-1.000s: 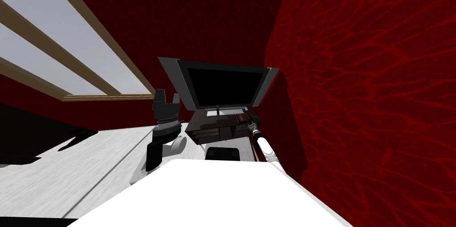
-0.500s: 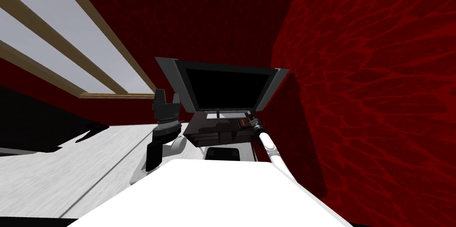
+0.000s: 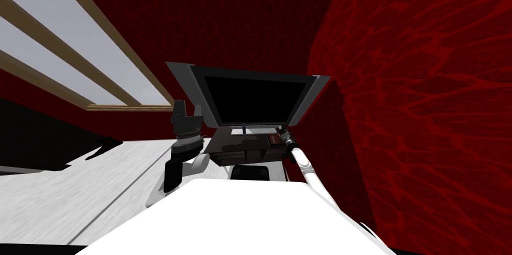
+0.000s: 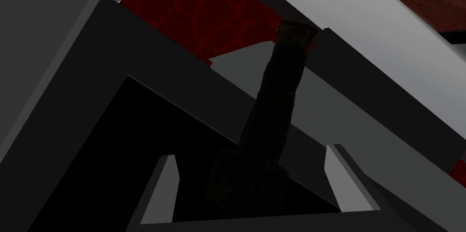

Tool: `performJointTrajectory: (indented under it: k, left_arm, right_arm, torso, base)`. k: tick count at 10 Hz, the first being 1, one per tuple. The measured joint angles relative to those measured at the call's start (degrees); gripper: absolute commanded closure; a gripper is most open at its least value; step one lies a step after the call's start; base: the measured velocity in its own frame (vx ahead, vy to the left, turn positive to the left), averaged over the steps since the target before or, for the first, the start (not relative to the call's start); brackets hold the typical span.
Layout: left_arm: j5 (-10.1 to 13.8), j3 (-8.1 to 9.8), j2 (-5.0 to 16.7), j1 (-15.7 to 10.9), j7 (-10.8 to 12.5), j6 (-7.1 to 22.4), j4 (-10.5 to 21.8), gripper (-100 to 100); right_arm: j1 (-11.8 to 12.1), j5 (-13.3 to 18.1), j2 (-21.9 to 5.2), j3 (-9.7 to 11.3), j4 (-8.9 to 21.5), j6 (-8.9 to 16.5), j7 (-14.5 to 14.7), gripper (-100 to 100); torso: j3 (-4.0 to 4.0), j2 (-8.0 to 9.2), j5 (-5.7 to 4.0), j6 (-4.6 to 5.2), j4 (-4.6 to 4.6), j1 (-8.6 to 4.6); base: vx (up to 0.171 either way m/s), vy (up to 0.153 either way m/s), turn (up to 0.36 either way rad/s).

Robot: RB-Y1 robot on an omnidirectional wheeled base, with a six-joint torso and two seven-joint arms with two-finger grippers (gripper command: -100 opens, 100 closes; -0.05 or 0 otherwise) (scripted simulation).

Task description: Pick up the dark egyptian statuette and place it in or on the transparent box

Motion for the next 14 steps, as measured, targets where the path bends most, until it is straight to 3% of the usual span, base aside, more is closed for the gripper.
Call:
performJointTrajectory:
  k: [3, 4, 5, 8, 9, 11, 12, 14]
  left_arm:
    - [0.00, 0.00, 0.00, 0.00, 0.00, 0.00, 0.00, 0]
    - [0.00, 0.00, 0.00, 0.00, 0.00, 0.00, 0.00, 0]
    - [0.00, 0.00, 0.00, 0.00, 0.00, 0.00, 0.00, 0]
    - [0.00, 0.00, -0.01, 0.00, 0.00, 0.00, 0.00, 0]
    - [0.00, -0.01, -0.01, 0.00, 0.00, 0.00, 0.00, 0]
    - [0.00, 0.00, -0.01, 0.00, 0.00, 0.00, 0.00, 0]
    - [0.00, 0.00, 0.00, 0.00, 0.00, 0.00, 0.00, 0]
    - [0.00, 0.00, 0.00, 0.00, 0.00, 0.00, 0.00, 0]
  right_arm:
    - [0.00, 0.00, 0.00, 0.00, 0.00, 0.00, 0.00, -100]
    - [0.00, 0.00, 0.00, 0.00, 0.00, 0.00, 0.00, 0]
    - [0.00, 0.00, 0.00, 0.00, 0.00, 0.00, 0.00, -100]
    - [-0.90, -1.97, -3.67, -1.55, -0.57, -3.03, -1.16, -100]
    - [-1.50, -0.21, -4.24, -2.74, -0.75, -4.66, -3.02, -100]
    - [-1.94, -1.47, -6.38, -3.84, -1.16, -6.82, -3.89, -100]
    - [-2.37, -3.54, -7.33, -4.14, -0.78, -7.61, -2.96, -100]
    - [-2.94, -1.73, -9.31, -5.46, -1.74, -9.90, -6.18, -100]
  torso:
    - [0.02, 0.03, 0.00, 0.00, 0.01, -0.01]
    - [0.02, 0.03, 0.00, 0.00, 0.01, -0.01]
    - [0.02, 0.03, 0.00, 0.00, 0.01, -0.01]
    - [0.04, 0.08, 0.06, 0.01, 0.01, 0.23]
    - [0.06, 0.10, 0.06, 0.00, 0.03, 0.25]
    - [0.07, 0.12, 0.05, 0.00, 0.03, 0.23]
    - [0.07, 0.12, 0.05, 0.00, 0.03, 0.20]
    - [0.08, 0.14, 0.04, 0.01, 0.03, 0.16]
  base:
    - [0.000, 0.000, 0.000]
    - [0.000, 0.000, 0.000]
    - [-0.009, 0.062, -0.081]
    - [-0.009, 0.080, -0.088]
    - [-0.024, 0.055, -0.081]
    - [-0.023, 0.063, -0.066]
    - [-0.027, 0.069, -0.079]
    - [-0.019, 0.030, -0.061]
